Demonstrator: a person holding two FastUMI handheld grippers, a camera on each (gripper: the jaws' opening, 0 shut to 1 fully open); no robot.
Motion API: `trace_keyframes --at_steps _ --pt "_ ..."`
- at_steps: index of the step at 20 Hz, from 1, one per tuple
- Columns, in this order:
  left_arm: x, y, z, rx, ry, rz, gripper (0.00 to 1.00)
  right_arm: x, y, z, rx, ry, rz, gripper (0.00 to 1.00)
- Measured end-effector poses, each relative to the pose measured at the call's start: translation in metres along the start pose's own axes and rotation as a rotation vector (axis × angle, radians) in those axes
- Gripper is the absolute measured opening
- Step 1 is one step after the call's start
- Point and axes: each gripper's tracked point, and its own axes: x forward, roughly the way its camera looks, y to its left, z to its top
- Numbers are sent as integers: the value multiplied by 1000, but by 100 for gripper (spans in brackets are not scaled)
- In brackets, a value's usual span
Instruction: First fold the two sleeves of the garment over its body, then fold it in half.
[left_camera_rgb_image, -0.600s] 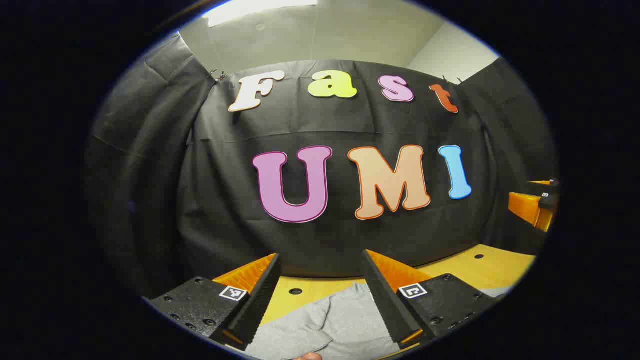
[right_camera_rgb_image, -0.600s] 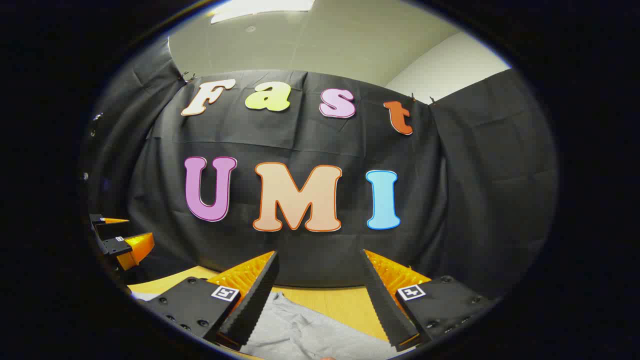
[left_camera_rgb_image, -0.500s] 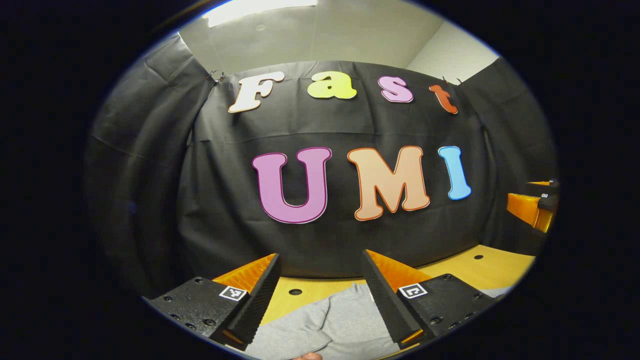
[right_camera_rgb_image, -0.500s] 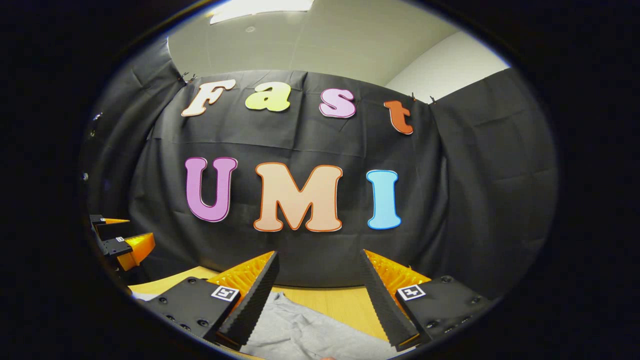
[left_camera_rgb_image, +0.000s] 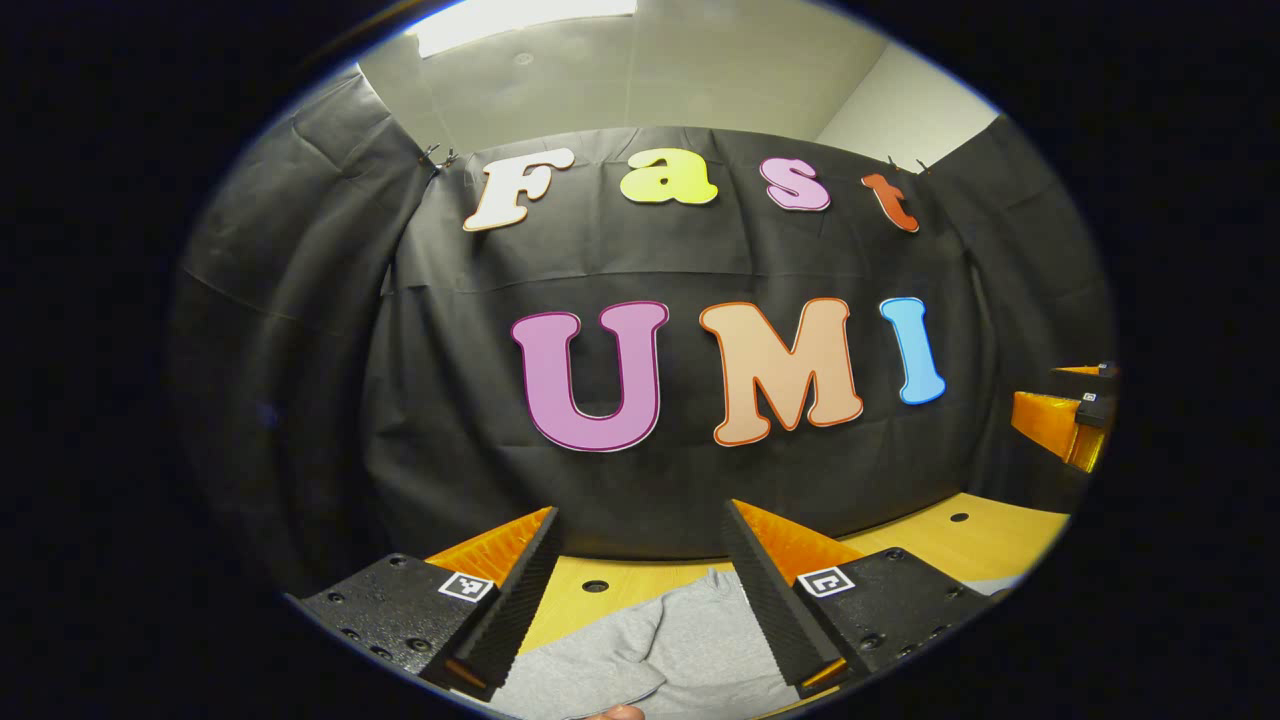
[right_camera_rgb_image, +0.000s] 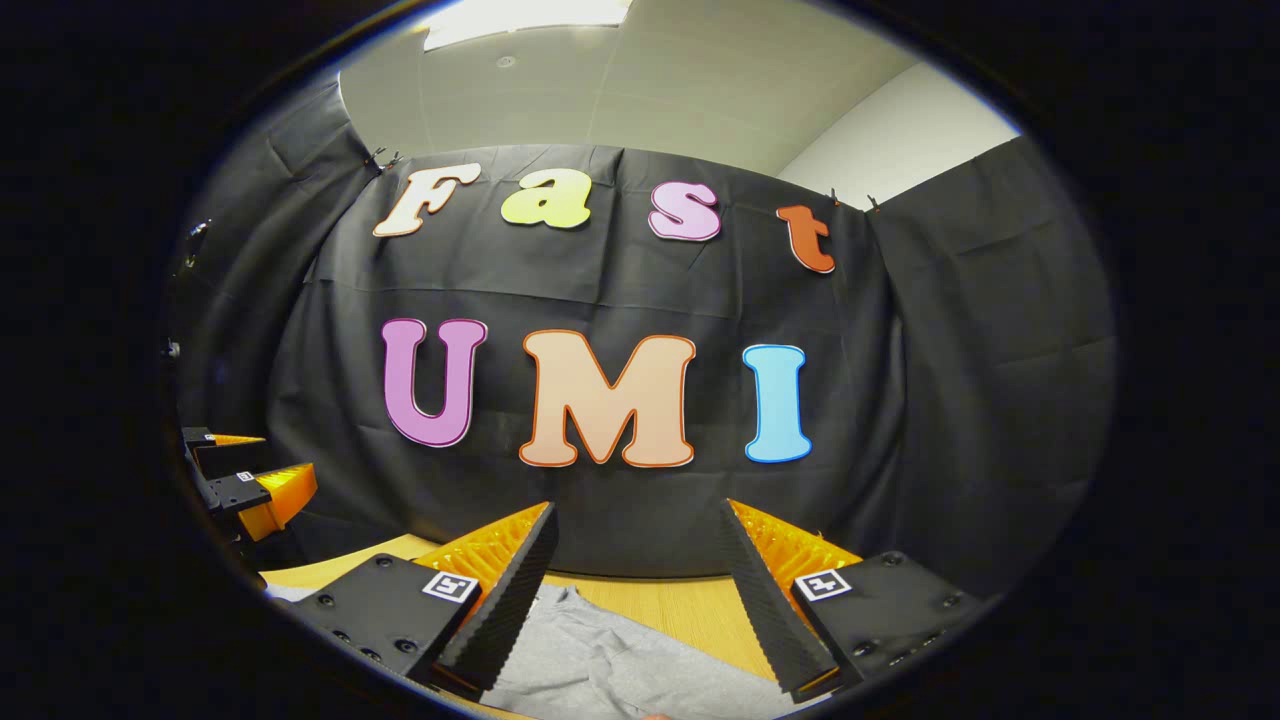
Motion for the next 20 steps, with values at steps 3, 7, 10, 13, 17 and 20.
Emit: trace_keyframes --at_steps 3,7,10,13,17,20 --pt "0 1 -2 -8 6 2 94 -1 -1 -1 1 2 -5 100" --pt "0 1 -4 -12 11 1 94 -1 -4 -1 -2 2 -13 99" --pt "1 0 -7 -13 18 -10 94 2 -14 0 -14 -8 -26 96" --pt "2 -1 -6 -11 13 -23 94 7 -36 -5 -23 2 -62 96" --pt "9 -12 -9 -12 21 -43 94 11 -72 -18 -47 35 -118 100" --pt "9 -18 -13 -15 27 -54 94 11 -102 -29 -78 57 -168 100"
